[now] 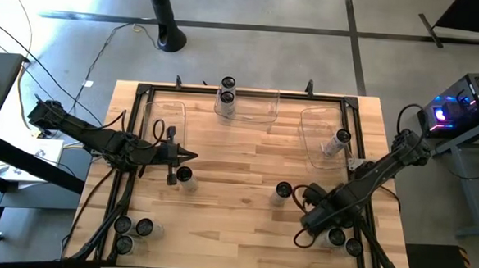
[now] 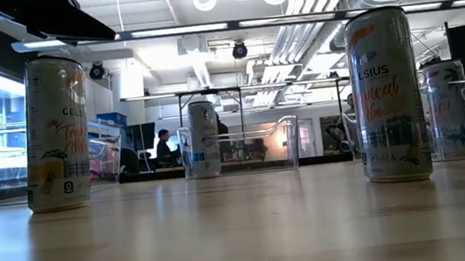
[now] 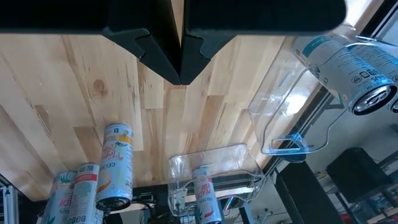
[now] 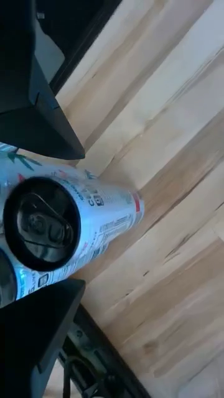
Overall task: Sort soda cans
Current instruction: Put the white/pink soda can into the right transparent bin
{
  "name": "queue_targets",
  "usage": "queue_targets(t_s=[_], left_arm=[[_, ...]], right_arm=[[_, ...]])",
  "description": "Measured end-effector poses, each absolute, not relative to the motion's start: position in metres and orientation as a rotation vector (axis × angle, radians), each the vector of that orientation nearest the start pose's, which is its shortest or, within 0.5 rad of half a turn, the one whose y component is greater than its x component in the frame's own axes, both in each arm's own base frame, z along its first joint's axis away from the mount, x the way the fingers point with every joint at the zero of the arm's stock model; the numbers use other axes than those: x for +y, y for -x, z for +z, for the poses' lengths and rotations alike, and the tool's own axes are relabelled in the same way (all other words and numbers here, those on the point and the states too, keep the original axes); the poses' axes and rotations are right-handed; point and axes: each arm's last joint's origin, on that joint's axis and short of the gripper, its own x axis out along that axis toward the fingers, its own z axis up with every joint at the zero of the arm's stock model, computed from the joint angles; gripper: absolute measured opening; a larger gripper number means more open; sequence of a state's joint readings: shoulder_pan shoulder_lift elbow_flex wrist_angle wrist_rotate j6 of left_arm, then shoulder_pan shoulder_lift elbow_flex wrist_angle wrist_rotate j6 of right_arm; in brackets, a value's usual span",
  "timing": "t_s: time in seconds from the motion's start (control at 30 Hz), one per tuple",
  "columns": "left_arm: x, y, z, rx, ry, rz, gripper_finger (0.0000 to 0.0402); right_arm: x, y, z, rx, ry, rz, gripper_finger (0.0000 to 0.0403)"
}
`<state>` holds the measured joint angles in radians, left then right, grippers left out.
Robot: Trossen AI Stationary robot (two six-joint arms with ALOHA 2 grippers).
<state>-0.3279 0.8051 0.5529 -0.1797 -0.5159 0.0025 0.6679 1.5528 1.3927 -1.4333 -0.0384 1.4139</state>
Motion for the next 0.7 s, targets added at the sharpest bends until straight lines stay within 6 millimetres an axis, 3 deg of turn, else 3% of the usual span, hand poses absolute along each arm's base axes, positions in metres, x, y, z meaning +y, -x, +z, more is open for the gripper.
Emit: queue_targets(t_s=[0.4,0.7], left_arm=[[-0.042,-0.169,0.252,0.39,-0.177,0.185,0.0],[-0.042,-0.169,0.252,0.39,-0.169,0.186,0.0]], right_arm=[[0.168,-0.201,0.277,1.602,-0.551,-0.561,0.0321],[0.167,-0.199,0.277,1.608,-0.538,-0.577,0.0289]])
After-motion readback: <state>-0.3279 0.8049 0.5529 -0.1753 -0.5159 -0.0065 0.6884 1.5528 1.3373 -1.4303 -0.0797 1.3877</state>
